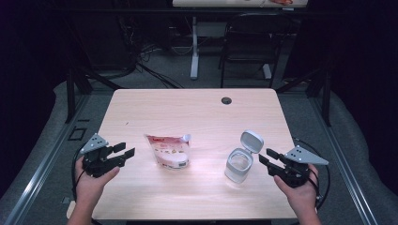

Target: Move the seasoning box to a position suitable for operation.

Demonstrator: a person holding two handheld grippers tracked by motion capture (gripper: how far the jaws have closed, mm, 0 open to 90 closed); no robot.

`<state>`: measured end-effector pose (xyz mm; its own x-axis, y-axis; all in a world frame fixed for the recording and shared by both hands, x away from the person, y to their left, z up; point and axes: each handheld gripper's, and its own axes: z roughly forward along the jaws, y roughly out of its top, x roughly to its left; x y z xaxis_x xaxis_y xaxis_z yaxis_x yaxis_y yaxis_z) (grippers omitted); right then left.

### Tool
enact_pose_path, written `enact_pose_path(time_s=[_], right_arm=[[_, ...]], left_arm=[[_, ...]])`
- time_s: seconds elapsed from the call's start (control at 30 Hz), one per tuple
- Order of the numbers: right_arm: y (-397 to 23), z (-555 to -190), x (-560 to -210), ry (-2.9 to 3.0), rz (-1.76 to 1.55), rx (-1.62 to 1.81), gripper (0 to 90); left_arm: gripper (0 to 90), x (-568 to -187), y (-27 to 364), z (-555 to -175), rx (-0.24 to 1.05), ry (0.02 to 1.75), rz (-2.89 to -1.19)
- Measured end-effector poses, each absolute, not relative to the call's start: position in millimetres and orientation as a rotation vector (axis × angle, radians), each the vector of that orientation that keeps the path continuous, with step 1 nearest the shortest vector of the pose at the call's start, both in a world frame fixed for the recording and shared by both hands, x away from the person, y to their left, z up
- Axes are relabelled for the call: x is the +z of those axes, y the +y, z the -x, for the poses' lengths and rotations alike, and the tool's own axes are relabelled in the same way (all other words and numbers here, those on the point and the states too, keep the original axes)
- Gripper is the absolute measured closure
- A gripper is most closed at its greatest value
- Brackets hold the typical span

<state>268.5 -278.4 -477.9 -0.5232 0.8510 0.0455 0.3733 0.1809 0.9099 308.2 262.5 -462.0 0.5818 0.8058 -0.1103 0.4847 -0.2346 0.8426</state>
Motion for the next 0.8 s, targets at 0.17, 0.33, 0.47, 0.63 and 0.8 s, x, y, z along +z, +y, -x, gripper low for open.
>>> enact_pose_path(time_s=[0.17,0.33,0.47,0.63,0.8], right_arm=[[-268.8,-270.9,-466.5,2.019,-1.119,1.338,56.8],[-251.7,-278.0,-455.1,2.065,-1.066,1.297,53.1],[-237.9,-282.4,-446.6,2.086,-1.018,1.284,59.7],[-222.9,-288.6,-441.3,2.137,-0.983,1.276,65.7],[-206.5,-291.3,-438.7,2.168,-0.956,1.284,66.6]], left_arm=[[54.2,-445.0,252.5,-311.3,0.428,0.976,-1.889],[57.7,-431.7,238.4,-314.1,0.403,0.932,-1.908],[63.2,-427.6,225.7,-315.8,0.392,0.907,-1.934],[66.4,-428.2,219.0,-318.1,0.414,0.914,-1.949],[67.5,-430.2,219.8,-319.0,0.423,0.910,-1.947]])
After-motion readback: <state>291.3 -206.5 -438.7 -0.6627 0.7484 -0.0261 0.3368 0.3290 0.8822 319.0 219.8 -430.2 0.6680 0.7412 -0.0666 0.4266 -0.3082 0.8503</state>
